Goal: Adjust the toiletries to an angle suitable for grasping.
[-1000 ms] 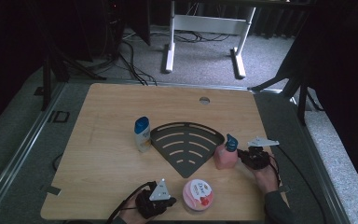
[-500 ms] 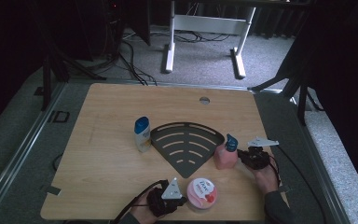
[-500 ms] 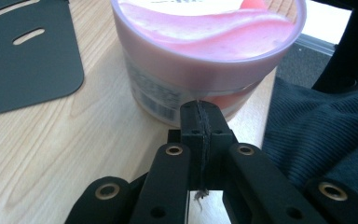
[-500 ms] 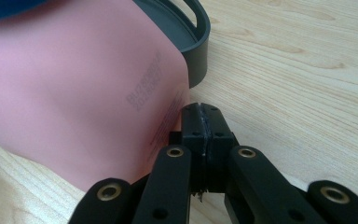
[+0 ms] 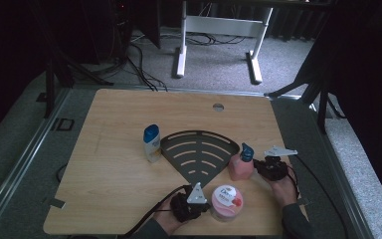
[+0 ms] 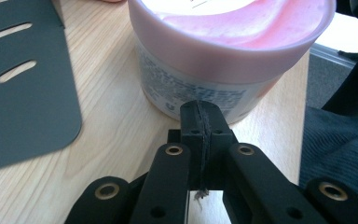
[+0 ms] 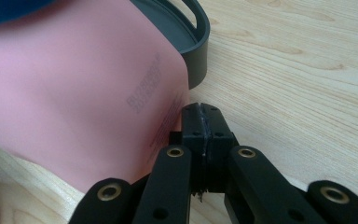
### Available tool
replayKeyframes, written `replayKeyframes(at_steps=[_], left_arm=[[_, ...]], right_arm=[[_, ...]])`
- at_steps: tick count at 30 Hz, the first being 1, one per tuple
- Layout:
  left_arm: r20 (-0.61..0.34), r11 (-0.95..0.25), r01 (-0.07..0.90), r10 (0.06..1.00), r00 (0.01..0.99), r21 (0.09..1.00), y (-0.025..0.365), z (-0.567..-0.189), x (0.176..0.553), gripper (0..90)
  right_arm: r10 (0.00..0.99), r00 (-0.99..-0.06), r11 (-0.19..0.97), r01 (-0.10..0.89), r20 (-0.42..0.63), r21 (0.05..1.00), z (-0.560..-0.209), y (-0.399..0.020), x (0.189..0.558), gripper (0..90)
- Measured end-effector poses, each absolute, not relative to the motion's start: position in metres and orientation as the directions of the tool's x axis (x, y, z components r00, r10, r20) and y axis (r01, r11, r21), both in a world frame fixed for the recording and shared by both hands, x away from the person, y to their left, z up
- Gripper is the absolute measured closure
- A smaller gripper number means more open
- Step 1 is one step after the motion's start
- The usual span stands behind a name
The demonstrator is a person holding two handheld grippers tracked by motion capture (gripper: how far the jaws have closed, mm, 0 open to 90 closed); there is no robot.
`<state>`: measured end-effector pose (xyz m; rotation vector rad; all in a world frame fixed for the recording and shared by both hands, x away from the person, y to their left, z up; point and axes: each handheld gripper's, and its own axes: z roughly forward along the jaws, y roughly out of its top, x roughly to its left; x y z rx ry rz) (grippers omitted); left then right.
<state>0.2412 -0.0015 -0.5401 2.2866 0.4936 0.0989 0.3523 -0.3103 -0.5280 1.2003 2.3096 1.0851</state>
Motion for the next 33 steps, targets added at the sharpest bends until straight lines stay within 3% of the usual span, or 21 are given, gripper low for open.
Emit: replayKeyframes(at_steps=[16, 33], left_arm=[[-0.095, -0.614, 0.31, 0.356, 0.93, 0.726, -0.033, -0.548, 0.255, 88.4], [0.039, -0.588, 0.41, 0.603, 0.797, 0.698, 0.016, -0.547, 0.288, 87.7]], right_arm=[[0.787, -0.614, 0.374, 0.547, 0.055, 0.749, -0.527, -0.308, 0.35, 90.0], [0.725, -0.687, 0.426, 0.507, 0.052, 0.749, -0.524, -0.296, 0.346, 90.0]])
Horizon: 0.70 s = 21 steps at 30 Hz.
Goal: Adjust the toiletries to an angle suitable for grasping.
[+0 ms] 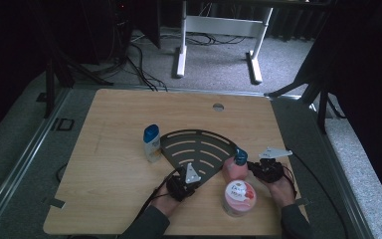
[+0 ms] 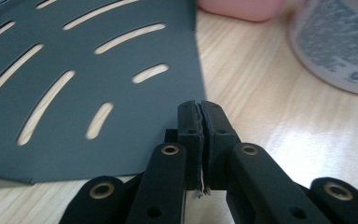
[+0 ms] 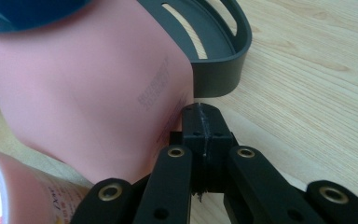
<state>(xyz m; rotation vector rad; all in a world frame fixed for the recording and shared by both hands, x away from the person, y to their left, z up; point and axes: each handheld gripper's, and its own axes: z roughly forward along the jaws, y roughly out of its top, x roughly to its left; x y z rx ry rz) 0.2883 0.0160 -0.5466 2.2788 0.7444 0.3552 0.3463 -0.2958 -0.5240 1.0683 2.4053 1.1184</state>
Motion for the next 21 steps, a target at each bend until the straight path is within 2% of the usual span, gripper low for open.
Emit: replayKeyframes(at_steps=[21], left_arm=[[0.038, -0.579, 0.419, 0.616, 0.787, 0.7, 0.016, -0.551, 0.292, 89.8]], right_arm=[[0.627, -0.779, 0.519, 0.445, 0.029, 0.73, -0.521, -0.262, 0.341, 90.0]])
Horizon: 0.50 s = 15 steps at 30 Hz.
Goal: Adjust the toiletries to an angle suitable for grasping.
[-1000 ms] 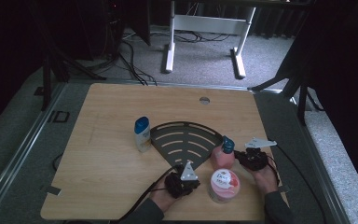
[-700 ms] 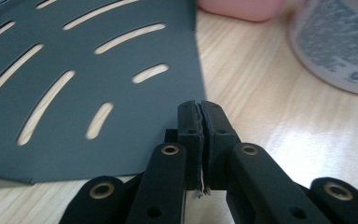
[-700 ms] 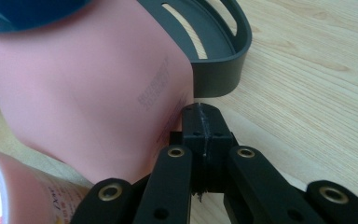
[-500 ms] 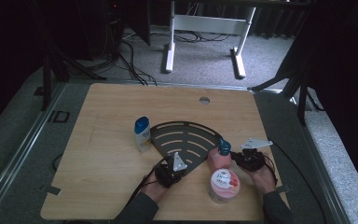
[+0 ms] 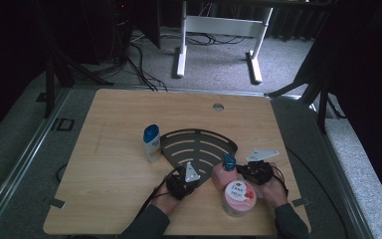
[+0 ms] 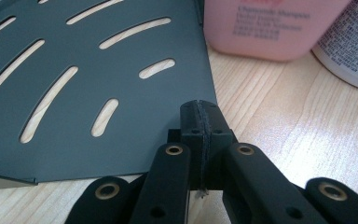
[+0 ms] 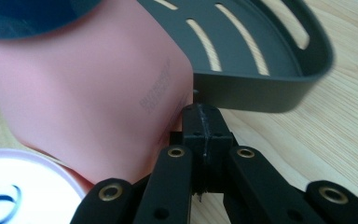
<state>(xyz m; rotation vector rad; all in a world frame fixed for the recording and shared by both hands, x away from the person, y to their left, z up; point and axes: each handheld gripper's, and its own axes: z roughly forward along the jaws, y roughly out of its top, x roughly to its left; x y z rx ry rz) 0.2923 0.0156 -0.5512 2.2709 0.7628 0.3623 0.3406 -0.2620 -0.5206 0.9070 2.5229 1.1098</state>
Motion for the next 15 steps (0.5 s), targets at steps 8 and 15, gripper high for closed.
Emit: replayKeyframes(at_steps=[8, 15], left_arm=[[0.028, -0.571, 0.425, 0.618, 0.785, 0.702, 0.016, -0.5509, 0.2928, 89.6], [0.0, -0.542, 0.421, 0.613, 0.79, 0.727, 0.0182, -0.544, 0.2892, 84.8]], right_arm=[[0.589, -0.807, 0.544, 0.419, 0.025, 0.727, -0.5185, -0.2517, 0.3379, 90.0], [0.589, -0.808, 0.539, 0.411, 0.021, 0.735, -0.5158, -0.2535, 0.336, 90.0]])
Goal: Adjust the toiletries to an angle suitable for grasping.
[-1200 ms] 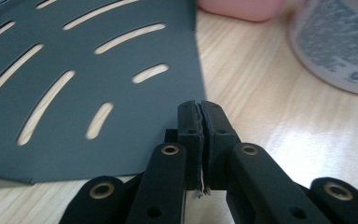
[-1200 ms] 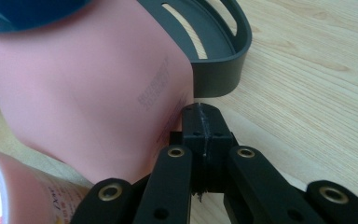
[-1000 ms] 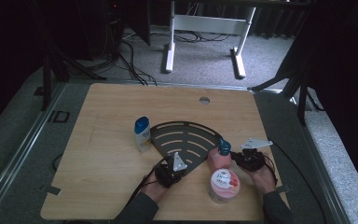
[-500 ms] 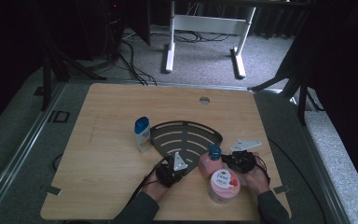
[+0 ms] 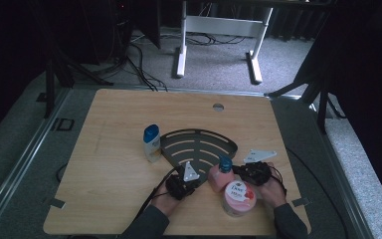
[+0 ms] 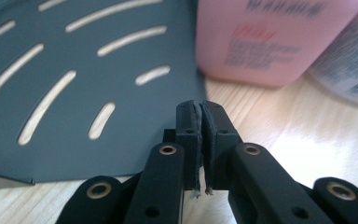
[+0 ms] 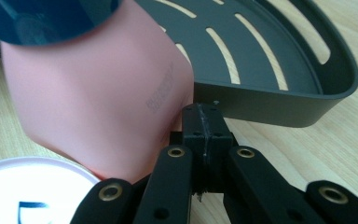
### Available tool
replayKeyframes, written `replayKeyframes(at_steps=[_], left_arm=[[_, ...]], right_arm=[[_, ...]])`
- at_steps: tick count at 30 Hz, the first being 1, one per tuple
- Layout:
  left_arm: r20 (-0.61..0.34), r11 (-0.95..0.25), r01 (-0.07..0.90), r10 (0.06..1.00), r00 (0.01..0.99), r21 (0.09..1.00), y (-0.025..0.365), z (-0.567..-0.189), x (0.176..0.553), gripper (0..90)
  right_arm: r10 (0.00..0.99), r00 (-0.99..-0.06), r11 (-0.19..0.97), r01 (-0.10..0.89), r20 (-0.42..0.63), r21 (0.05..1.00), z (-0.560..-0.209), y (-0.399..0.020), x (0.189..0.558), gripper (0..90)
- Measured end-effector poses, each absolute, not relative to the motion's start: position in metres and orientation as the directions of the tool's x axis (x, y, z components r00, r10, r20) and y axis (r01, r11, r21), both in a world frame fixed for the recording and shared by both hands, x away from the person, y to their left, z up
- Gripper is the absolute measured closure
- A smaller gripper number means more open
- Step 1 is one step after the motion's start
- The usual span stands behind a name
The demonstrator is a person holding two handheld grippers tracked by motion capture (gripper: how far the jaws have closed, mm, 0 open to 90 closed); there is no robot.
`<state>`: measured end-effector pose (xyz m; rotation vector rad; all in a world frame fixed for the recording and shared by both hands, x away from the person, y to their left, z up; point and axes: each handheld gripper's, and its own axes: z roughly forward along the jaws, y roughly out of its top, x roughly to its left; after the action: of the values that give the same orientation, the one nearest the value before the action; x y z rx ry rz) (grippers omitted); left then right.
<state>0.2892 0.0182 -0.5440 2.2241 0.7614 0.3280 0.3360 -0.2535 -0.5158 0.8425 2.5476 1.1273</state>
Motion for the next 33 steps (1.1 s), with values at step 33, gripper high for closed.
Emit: replayKeyframes(at_steps=[33], left_arm=[[-0.021, -0.417, 0.289, 0.54, 0.841, 0.862, 0.004, -0.477, 0.277, 54.2]], right_arm=[[0.544, -0.839, 0.574, 0.366, -0.007, 0.733, -0.502, -0.247, 0.327, 90.0]])
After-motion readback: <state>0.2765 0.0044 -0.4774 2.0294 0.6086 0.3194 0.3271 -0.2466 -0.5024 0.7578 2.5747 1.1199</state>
